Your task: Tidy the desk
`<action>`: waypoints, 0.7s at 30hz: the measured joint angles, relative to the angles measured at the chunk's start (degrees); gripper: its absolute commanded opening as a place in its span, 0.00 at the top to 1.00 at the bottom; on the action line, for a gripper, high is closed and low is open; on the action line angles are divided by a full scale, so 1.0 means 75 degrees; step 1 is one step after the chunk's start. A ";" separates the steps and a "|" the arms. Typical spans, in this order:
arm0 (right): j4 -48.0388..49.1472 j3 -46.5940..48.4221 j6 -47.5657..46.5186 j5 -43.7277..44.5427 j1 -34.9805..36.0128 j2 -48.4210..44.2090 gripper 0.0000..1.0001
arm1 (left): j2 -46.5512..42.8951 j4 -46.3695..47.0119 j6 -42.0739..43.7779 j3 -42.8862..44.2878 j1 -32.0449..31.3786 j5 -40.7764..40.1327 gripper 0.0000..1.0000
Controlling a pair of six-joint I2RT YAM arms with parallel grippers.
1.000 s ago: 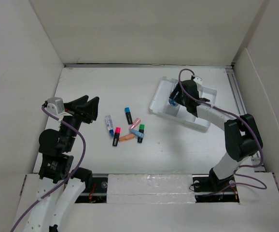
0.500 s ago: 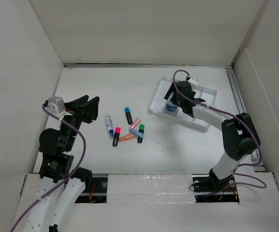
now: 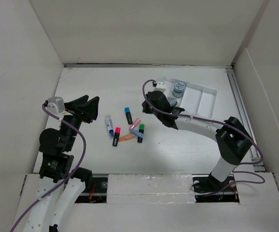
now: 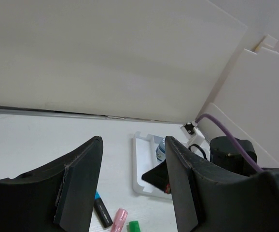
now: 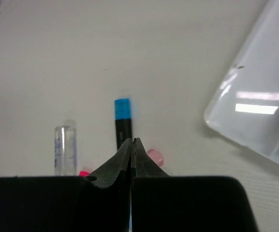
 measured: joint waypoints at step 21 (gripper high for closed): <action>-0.0289 0.3471 -0.0172 -0.0874 0.2378 0.4080 0.34 | -0.0198 0.0000 -0.0006 0.0000 0.0000 -0.0204 0.51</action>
